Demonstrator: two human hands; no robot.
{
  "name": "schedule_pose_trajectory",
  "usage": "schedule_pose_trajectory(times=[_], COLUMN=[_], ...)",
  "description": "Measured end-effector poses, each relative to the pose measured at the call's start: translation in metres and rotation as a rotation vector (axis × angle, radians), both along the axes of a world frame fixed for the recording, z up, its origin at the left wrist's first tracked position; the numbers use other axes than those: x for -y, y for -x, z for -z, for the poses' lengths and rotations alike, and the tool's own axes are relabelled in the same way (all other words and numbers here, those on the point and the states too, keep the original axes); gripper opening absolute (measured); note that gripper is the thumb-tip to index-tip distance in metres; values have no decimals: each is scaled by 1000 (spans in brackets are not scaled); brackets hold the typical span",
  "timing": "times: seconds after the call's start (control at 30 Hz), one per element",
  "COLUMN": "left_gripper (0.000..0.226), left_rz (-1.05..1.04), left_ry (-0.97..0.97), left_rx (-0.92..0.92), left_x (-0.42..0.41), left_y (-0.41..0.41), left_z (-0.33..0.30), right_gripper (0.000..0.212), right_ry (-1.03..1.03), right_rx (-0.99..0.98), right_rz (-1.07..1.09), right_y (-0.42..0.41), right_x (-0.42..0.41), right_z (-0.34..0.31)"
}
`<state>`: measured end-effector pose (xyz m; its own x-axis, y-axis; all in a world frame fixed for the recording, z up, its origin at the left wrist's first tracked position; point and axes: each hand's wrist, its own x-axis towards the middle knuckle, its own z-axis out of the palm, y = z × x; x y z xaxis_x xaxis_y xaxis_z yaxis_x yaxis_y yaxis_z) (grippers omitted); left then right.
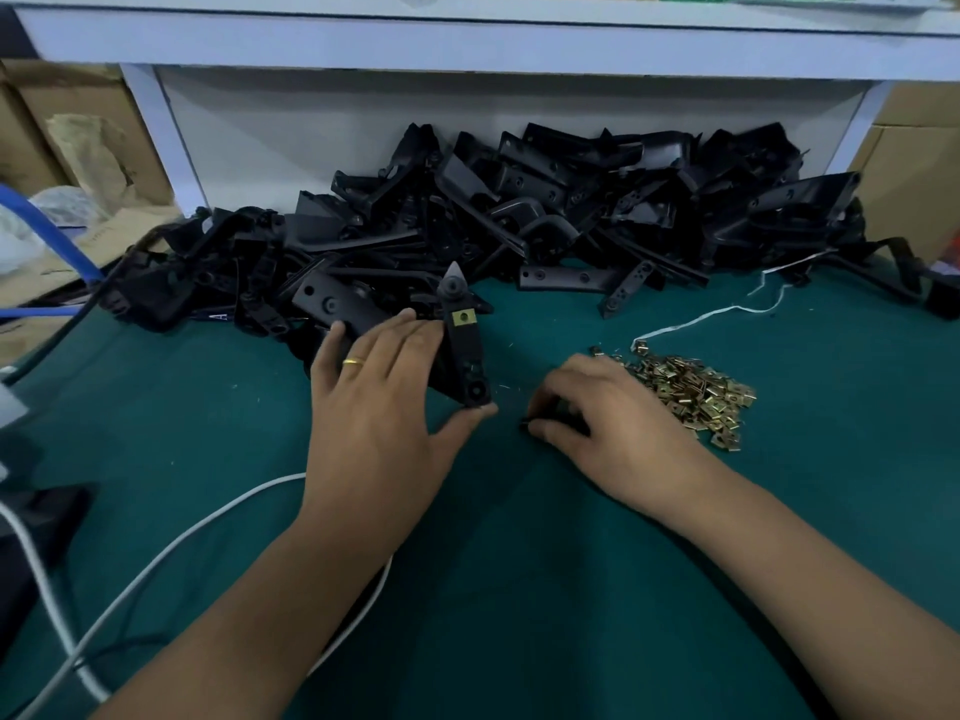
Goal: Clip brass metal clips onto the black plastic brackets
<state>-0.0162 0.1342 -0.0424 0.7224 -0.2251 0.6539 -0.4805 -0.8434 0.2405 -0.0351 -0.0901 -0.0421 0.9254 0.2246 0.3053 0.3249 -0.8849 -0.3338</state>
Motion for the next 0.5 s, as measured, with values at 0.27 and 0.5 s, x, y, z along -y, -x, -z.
schedule_pose_trajectory(times=[0.27,0.5], left_gripper=[74,69], left_rz=[19,74], left_ry=[-1,8], left_rx=[-37,-65], left_x=[0,-1], left_y=[-2,-3], left_z=[0,0], right_gripper=[23,17], right_ry=[-313,-506], right_rx=[-70,-41], right_rz=[-24,24], right_y=[5,1], right_x=[-5,-3], right_z=[0,3])
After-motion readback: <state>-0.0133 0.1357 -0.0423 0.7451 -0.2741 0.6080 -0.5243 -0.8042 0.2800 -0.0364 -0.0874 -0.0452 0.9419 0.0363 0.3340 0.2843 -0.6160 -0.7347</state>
